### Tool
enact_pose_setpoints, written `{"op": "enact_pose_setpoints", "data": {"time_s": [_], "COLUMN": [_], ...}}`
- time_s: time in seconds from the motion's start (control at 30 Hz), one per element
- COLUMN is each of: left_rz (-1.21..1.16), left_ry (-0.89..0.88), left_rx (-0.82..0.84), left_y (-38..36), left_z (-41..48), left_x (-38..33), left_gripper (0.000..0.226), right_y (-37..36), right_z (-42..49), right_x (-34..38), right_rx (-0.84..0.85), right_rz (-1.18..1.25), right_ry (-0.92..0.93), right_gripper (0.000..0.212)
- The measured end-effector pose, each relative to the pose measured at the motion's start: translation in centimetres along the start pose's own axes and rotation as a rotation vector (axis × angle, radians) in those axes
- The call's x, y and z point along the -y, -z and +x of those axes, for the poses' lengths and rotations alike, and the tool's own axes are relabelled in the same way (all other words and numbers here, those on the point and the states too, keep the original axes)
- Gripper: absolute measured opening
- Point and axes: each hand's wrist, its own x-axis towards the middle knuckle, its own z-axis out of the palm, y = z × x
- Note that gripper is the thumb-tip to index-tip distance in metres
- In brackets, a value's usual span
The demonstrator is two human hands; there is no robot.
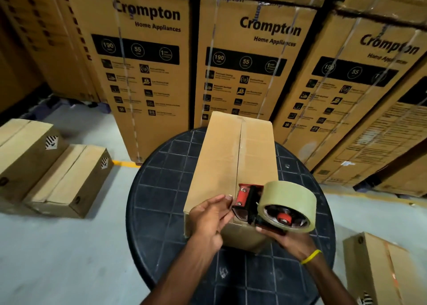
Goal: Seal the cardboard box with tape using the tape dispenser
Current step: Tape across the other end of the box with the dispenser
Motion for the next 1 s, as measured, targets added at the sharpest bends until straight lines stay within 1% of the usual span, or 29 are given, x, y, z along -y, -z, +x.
{"op": "enact_pose_setpoints", "data": {"time_s": [0.03,0.07,0.2,0.27,0.3,0.4,0.43,0.53,0.6,0.63,0.67,0.7,0.73,0.77,0.83,1.0], "left_rz": [0.000,-0.005,-0.005,0.020,0.026,0.008,-0.003,0.010,0.021,0.037,0.065,0.092,0.114,0.124,0.140,0.176], "left_ry": [-0.012,-0.023,-0.085,-0.143,-0.171,-0.196,-0.200,-0.277,-0.297,-0.294,-0.292,-0.291,-0.297,-0.313,-0.337,-0.359], "left_rx": [-0.008,-0.018,-0.048,-0.094,-0.118,-0.143,-0.143,-0.232,-0.272,-0.265,-0.256,-0.249,-0.248,-0.250,-0.260,-0.295], "left_y": [0.2,0.4,0.9,1.3,1.4,1.9,2.3,5.6,8.3,9.2,9.7,9.9,9.8,9.8,9.7,10.0], "left_z": [0.0,0.0,-0.2,0.1,0.1,0.2,0.4,2.4,4.0,4.4,4.6,4.7,4.7,4.9,5.1,5.6], "left_x": [-0.2,-0.5,-1.3,-1.5,-1.6,-2.3,-2.8,-5.4,-7.2,-7.6,-7.7,-7.6,-7.3,-7.0,-6.5,-5.4], "left_gripper": [0.023,0.023,0.024,0.023,0.021,0.019,0.020,0.019,0.019,0.020,0.023,0.026,0.028,0.030,0.031,0.031], "right_y": [0.1,0.1,-0.1,-0.4,-0.5,-0.3,-0.1,2.4,4.4,5.3,5.9,6.4,6.6,6.6,6.6,6.2], "right_z": [0.4,0.7,2.0,2.4,2.5,2.5,2.7,3.7,4.3,4.6,4.8,5.1,5.3,5.3,5.6,4.9], "right_x": [0.3,0.8,1.9,2.6,2.9,5.1,5.7,5.3,3.7,2.6,1.5,0.1,-1.0,-1.9,-3.5,-3.6], "right_rx": [0.014,0.030,0.108,0.164,0.189,0.235,0.244,0.280,0.274,0.276,0.293,0.304,0.309,0.318,0.317,0.276], "right_rz": [-0.035,-0.047,-0.066,-0.054,-0.066,-0.234,-0.265,-0.373,-0.503,-0.547,-0.569,-0.583,-0.588,-0.609,-0.648,-0.604], "right_ry": [0.019,0.041,0.151,0.187,0.205,0.316,0.334,0.318,0.317,0.298,0.267,0.237,0.212,0.197,0.198,0.223], "right_gripper": [0.093,0.098,0.098,0.097,0.091,0.062,0.059,0.044,0.055,0.050,0.041,0.039,0.047,0.047,0.036,0.036]}}
